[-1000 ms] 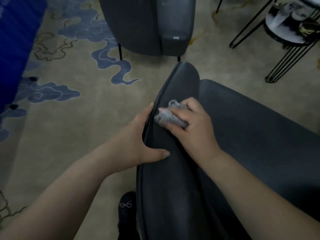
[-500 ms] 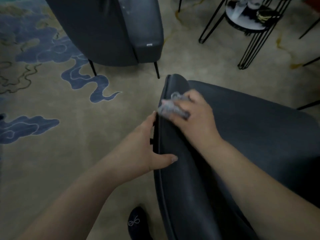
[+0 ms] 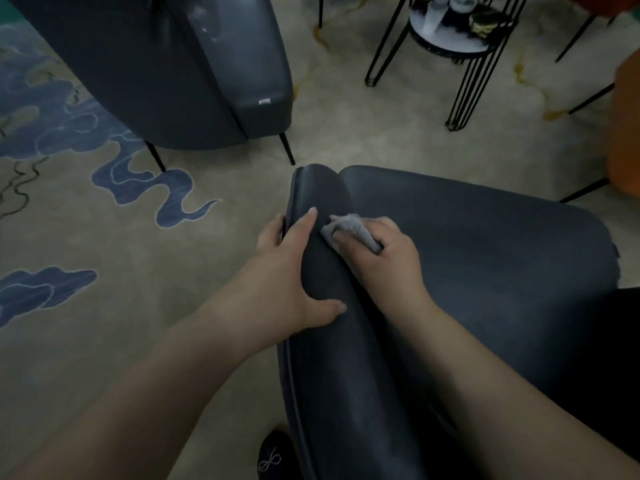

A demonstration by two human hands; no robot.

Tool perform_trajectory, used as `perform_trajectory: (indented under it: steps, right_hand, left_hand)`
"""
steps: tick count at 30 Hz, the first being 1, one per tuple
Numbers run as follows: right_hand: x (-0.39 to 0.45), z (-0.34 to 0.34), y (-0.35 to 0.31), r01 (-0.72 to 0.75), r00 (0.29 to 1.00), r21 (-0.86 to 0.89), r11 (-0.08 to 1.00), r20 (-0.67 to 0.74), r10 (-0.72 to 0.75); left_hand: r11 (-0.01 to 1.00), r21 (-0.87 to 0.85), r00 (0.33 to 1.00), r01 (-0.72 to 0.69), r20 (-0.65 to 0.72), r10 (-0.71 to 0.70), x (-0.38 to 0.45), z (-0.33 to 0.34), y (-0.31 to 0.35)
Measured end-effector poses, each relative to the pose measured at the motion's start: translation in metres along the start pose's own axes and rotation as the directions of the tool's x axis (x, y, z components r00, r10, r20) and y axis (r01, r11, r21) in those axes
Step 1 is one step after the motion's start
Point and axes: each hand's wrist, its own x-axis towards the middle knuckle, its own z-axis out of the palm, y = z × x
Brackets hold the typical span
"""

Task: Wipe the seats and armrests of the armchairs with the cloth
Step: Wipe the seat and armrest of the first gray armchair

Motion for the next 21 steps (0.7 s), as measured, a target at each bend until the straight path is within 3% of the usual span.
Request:
perform_trajectory:
  steps: [2, 5, 9, 13, 15, 18, 21]
  right_hand:
    - [0.008, -0.001, 0.001, -0.069, 0.996, 0.027, 0.997, -0.055, 0.07]
    - [-0.006, -0.009, 0.013, -0.054, 0.997, 0.014, 0.998, -0.049, 0.055]
    - [-0.016, -0.019, 0.021, -0.202, 0.973, 0.19, 0.961, -0.069, 0.218]
    - [-0.02, -0.003, 0.018, 0.019, 0.999, 0.077, 0.997, -0.04, -0.016]
    - [-0.021, -0.004, 0.032, -0.053, 0.994, 0.048, 0.997, -0.089, 0.057]
    - [-0.017, -0.017, 0.054, -0.273, 0.955, 0.081, 0.959, -0.094, 0.28]
    - [-0.002, -0.013, 0.041, -0.197, 0.955, 0.115, 0.974, -0.203, 0.217]
  left_hand:
    - [0.999, 0.037, 1.0, 0.008, 0.022, -0.009, 0.002, -0.002, 0.002]
    - [0.999, 0.034, 0.999, 0.024, 0.044, -0.025, 0.001, -0.004, 0.004]
    - [0.998, 0.046, 0.998, 0.046, 0.043, -0.048, -0.002, -0.004, 0.011]
    - [0.997, 0.069, 0.998, 0.044, 0.036, -0.047, -0.002, -0.004, 0.011]
    - [0.998, 0.052, 0.998, 0.047, 0.045, -0.05, -0.002, -0.005, 0.01]
    - [0.999, 0.02, 0.998, 0.037, 0.047, -0.038, -0.003, -0.007, 0.007]
    - [1.0, -0.025, 0.999, 0.013, 0.035, -0.012, -0.002, -0.007, 0.004]
